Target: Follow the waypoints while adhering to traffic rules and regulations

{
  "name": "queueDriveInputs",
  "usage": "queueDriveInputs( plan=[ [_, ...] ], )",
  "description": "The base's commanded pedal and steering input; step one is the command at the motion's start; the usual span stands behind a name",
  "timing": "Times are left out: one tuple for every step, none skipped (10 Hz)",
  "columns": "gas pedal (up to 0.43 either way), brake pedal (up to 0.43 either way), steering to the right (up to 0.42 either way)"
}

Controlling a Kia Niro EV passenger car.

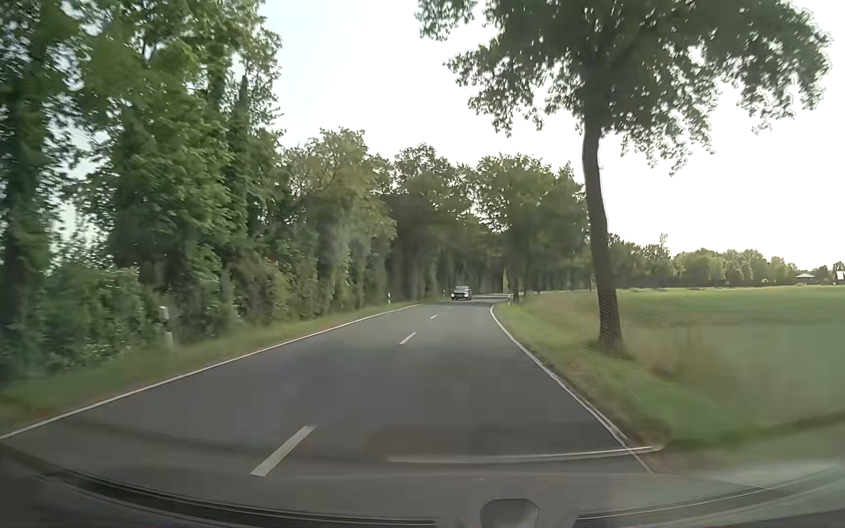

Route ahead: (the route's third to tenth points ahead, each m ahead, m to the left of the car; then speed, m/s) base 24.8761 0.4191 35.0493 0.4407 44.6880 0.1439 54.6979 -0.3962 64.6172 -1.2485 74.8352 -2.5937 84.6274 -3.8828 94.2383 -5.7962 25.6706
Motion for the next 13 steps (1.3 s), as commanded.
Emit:
queueDriveInputs(
  plan=[
    [0.311,0.006,0.005],
    [0.311,0.006,0.006],
    [0.311,0.006,0.006],
    [0.311,0.006,0.007],
    [0.287,0.006,0.008],
    [0.280,0.006,0.008],
    [0.268,0.006,0.008],
    [0.260,0.006,0.008],
    [0.260,0.006,0.009],
    [0.248,0.006,0.011],
    [0.240,0.006,0.014],
    [0.228,0.006,0.018],
    [0.220,0.006,0.021]
  ],
)
